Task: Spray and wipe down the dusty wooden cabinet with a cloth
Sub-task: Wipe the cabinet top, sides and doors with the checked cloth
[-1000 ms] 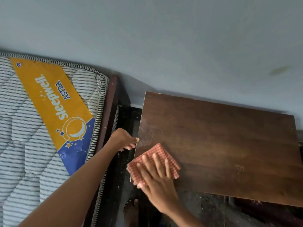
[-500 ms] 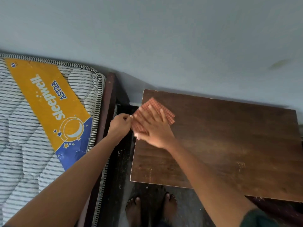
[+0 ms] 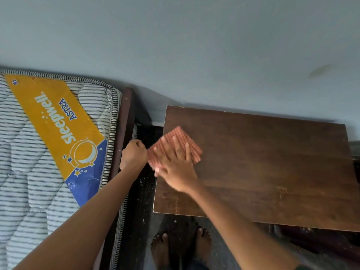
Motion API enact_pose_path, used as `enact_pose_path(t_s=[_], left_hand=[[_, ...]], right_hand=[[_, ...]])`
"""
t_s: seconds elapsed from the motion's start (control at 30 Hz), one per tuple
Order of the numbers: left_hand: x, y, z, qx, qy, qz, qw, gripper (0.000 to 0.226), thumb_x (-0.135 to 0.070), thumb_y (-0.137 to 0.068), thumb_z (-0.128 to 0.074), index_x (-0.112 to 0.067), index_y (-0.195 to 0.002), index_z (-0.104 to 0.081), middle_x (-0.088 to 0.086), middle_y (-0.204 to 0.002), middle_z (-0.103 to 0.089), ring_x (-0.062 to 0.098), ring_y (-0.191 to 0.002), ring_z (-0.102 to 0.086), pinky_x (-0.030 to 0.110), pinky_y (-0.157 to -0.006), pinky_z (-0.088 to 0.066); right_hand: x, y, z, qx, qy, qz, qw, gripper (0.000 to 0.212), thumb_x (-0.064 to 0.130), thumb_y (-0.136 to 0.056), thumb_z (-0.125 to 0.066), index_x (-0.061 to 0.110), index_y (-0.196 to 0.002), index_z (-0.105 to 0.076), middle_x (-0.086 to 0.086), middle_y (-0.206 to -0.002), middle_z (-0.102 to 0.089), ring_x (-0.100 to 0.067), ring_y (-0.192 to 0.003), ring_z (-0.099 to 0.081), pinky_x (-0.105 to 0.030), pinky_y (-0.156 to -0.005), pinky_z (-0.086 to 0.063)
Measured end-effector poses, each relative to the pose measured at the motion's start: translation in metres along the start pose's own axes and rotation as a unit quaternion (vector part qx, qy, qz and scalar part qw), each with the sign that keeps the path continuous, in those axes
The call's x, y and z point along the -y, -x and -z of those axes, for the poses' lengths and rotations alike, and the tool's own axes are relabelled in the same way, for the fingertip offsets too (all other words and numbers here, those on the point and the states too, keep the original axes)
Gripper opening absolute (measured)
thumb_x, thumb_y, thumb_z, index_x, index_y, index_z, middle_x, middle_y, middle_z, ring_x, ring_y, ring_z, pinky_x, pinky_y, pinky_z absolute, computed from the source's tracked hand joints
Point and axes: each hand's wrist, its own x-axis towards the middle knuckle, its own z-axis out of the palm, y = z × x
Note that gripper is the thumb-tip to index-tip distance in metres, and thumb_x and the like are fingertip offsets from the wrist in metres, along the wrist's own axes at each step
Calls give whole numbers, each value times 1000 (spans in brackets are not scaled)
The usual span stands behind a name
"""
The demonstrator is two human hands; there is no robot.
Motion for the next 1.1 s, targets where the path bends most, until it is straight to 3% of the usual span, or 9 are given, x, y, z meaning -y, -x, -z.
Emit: enact_pose_path(t_s=[0.07, 0.17, 0.27, 0.4, 0.53, 0.7, 0.83, 0.93, 1.1], left_hand=[[-2, 7, -2, 1, -13, -11, 1000, 38, -25, -95, -37, -17, -130, -48, 13, -125, -58, 32, -109, -55, 36, -82, -42], [-4, 24, -11, 2, -67, -87, 994, 41, -25, -94, -42, -16, -134, -43, 11, -134, -49, 31, -119, -49, 41, -90, -41], [-5, 43, -25, -34, -203, -215, 955, 44, -26, -92, -45, -17, -135, -41, 9, -141, -41, 31, -127, -40, 47, -101, -34], [-5, 64, -51, -41, -270, -328, 904, 41, -28, -91, -46, -19, -131, -45, 7, -141, -42, 28, -131, -37, 48, -111, -23], [-8, 87, -78, -28, -302, -370, 878, 40, -29, -92, -45, -20, -132, -45, 7, -143, -41, 28, -135, -33, 49, -114, -18], [-14, 110, -105, -14, -328, -409, 852, 41, -27, -90, -48, -21, -130, -46, 8, -146, -38, 29, -139, -28, 52, -114, -12], [-23, 124, -121, -14, -345, -439, 830, 40, -31, -89, -41, -21, -127, -49, 9, -143, -42, 32, -136, -34, 54, -112, -17], [-33, 129, -133, -14, -361, -445, 819, 49, -37, -87, -27, -21, -127, -50, 10, -142, -44, 32, -133, -38, 54, -111, -20], [-44, 132, -158, -6, -357, -450, 818, 50, -40, -89, -25, -22, -131, -47, 8, -145, -40, 30, -136, -34, 52, -112, -15]], right_hand=[[16, 31, -21, -23, -10, 9, 1000, 65, 55, -92, -21, 33, -147, 5, 4, -154, 27, -27, -141, 25, -56, -106, 26], [36, 67, -37, -44, -3, 0, 999, 64, 52, -90, -34, 29, -148, -20, -2, -159, -8, -33, -145, -6, -58, -110, -1], [39, 89, -42, -42, 4, 4, 999, 64, 53, -89, -34, 29, -147, -21, -1, -157, -17, -32, -144, -12, -57, -109, -8], [27, 110, -44, -43, -18, -21, 999, 57, 55, -91, -35, 31, -142, -29, 4, -153, -30, -27, -145, -12, -54, -110, -11], [1, 138, -47, -82, -50, -102, 990, 56, 56, -91, -38, 32, -141, -36, 6, -158, -17, -24, -146, -7, -52, -113, -6], [-50, 180, -48, -98, -53, -206, 972, 60, 62, -92, -29, 33, -146, -29, 6, -157, -18, -24, -146, -10, -52, -112, -9], [-114, 223, -46, -96, -48, -307, 946, 61, 60, -95, -15, 32, -149, -17, 3, -158, -13, -25, -144, -11, -51, -112, -8], [-172, 258, -40, -98, -64, -402, 908, 63, 61, -94, -9, 30, -149, -12, 2, -158, -9, -25, -143, -7, -47, -114, 2], [-253, 278, -14, -103, -119, -560, 813, 72, 67, -79, 0, 37, -142, 11, 2, -159, 6, -26, -145, 7, -51, -113, 5]])
